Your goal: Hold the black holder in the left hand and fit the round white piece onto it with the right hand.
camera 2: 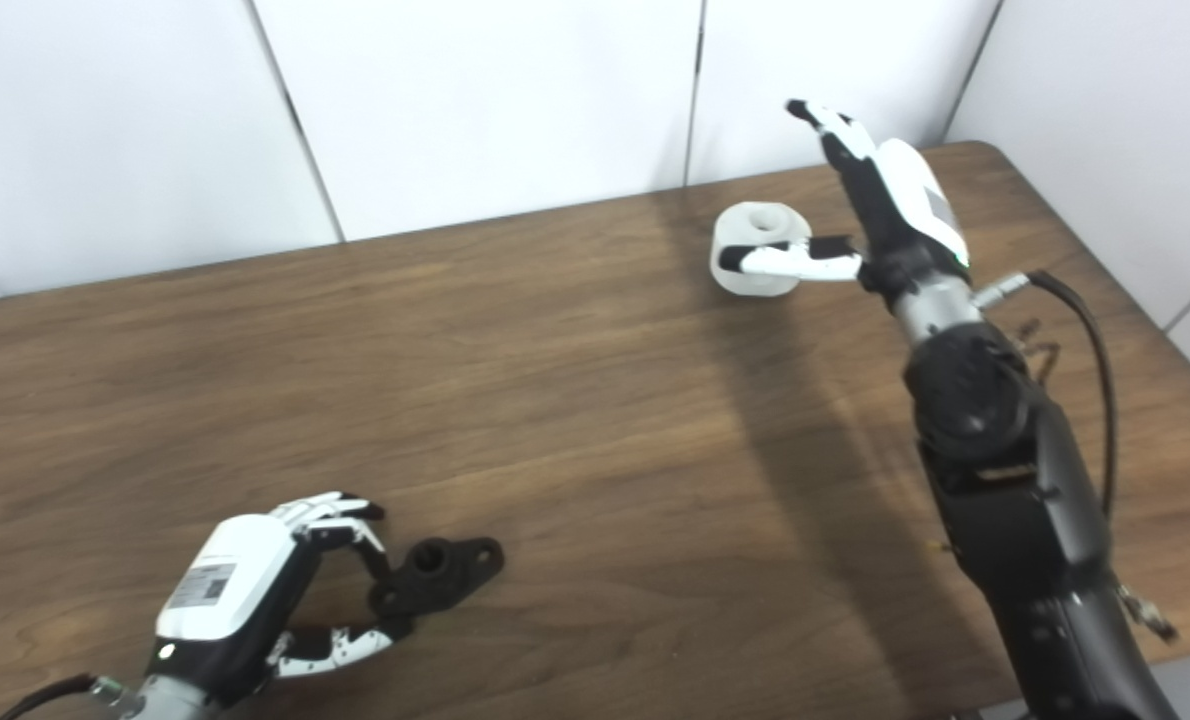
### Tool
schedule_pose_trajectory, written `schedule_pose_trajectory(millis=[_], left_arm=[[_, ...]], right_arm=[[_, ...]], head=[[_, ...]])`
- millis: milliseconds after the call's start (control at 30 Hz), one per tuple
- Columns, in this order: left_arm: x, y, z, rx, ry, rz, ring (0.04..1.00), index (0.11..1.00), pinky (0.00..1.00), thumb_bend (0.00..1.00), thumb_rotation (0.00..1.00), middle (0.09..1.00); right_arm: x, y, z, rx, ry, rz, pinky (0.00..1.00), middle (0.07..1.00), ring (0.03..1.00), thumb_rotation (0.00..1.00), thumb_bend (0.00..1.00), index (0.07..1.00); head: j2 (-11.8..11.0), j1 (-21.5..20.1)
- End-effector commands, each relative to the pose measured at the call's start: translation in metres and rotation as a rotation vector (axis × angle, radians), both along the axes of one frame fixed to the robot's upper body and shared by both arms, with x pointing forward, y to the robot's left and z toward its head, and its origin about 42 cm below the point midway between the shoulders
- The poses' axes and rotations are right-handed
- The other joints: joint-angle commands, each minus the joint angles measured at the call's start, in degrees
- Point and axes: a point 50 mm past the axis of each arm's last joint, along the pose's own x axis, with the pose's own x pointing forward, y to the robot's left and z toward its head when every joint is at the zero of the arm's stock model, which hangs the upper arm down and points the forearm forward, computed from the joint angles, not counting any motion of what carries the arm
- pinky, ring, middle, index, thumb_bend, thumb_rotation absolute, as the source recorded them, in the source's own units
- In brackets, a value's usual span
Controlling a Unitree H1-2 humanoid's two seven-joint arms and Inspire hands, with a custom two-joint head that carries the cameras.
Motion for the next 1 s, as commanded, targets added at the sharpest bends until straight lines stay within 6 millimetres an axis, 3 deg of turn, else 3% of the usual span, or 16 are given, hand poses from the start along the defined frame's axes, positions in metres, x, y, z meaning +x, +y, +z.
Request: schedule_pose_trajectory(millis=[0,233,400,967], left_arm=[[-0.008,0.025,-0.024,0.094,0.119,0.07,0.86,0.49,0.84,0.52,0.05,0.799],[-0.008,0.027,-0.03,0.088,0.112,0.07,0.861,0.49,0.85,0.52,0.05,0.799],[-0.009,0.027,-0.033,0.088,0.106,0.073,0.858,0.49,0.85,0.52,0.05,0.795],[-0.011,0.02,-0.036,0.098,0.11,0.068,0.857,0.491,0.85,0.52,0.05,0.797]], right_arm=[[0.011,-0.004,0.029,-0.063,-0.051,-0.013,0.93,0.973,1.0,0.45,0.83,0.94],[0.037,-0.012,0.031,-0.131,0.032,-0.009,0.92,0.999,1.0,0.4,0.89,0.915],[0.052,-0.014,0.034,-0.253,0.17,-0.013,0.98,1.0,1.0,0.4,0.98,0.893],[0.068,-0.016,0.065,-0.342,0.294,-0.012,1.0,1.0,1.0,0.31,1.0,0.872]], head=[[0.0,0.0],[-1.2,0.5],[-1.5,1.2],[-3.5,3.0]])
